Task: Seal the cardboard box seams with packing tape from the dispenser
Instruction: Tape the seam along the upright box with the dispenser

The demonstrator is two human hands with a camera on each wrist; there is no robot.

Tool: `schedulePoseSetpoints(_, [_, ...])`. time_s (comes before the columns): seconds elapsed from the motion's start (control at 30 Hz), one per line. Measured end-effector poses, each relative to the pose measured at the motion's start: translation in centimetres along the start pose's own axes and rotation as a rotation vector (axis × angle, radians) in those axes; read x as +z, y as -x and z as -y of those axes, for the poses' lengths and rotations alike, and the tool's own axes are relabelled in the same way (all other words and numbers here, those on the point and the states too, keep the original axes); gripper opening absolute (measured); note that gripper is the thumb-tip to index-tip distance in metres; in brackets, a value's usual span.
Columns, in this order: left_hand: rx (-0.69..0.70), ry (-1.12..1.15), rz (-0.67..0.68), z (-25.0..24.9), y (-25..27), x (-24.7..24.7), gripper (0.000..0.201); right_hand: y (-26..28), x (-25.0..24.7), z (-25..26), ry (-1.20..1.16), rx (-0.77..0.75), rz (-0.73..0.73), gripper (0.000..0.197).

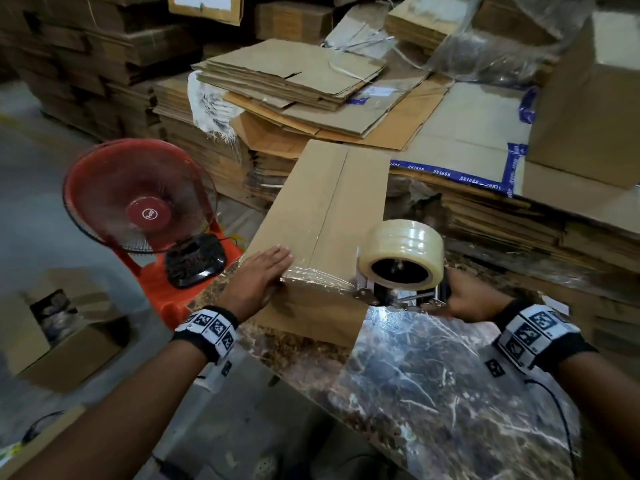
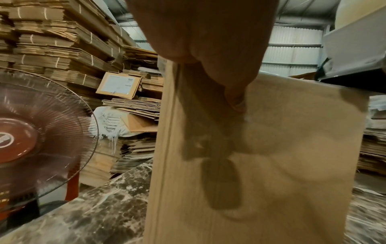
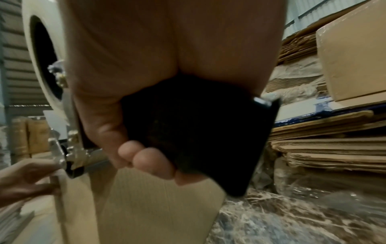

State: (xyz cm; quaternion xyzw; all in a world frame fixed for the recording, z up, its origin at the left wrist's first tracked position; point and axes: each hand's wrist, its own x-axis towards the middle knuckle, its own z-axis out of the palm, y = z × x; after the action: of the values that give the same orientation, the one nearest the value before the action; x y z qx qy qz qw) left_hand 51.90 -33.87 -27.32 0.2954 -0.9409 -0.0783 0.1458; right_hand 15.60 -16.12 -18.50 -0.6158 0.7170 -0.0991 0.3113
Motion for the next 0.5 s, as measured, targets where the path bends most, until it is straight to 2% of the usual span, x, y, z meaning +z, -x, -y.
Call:
schedulePoseSetpoints(0.1, [-0.020, -0.041, 0.013, 0.0, -0.1, -0.3, 0.071, 1.0, 0.1, -0.2, -0.037, 0.001, -0.011, 0.030])
schedulePoseSetpoints(0.23, [-0.052, -0.165, 0.086, -2.9, -0.9, -0.4, 0.078, 1.5, 0.4, 0.4, -0.050, 0.018, -0.044, 0.027])
schedulePoseSetpoints(0.33, [0.072, -0.191, 0.128, -6.4, -3.1, -0.1, 0.085, 1.8, 0.4, 0.8, -0.043, 0.039, -0.072, 0.019])
schedulePoseSetpoints(0.4, [0.149, -0.234, 0.162, -8.3, -5.0, 0.6, 0.090, 1.9, 0.4, 0.9, -0.017, 0.066, -0.080, 0.026])
schedulePoseSetpoints(0.5, [0.167, -0.252, 0.211, -9.5, -6.5, 1.6, 0.093, 1.9, 0.5, 0.7, 0.036, 0.075, -0.096, 0.025])
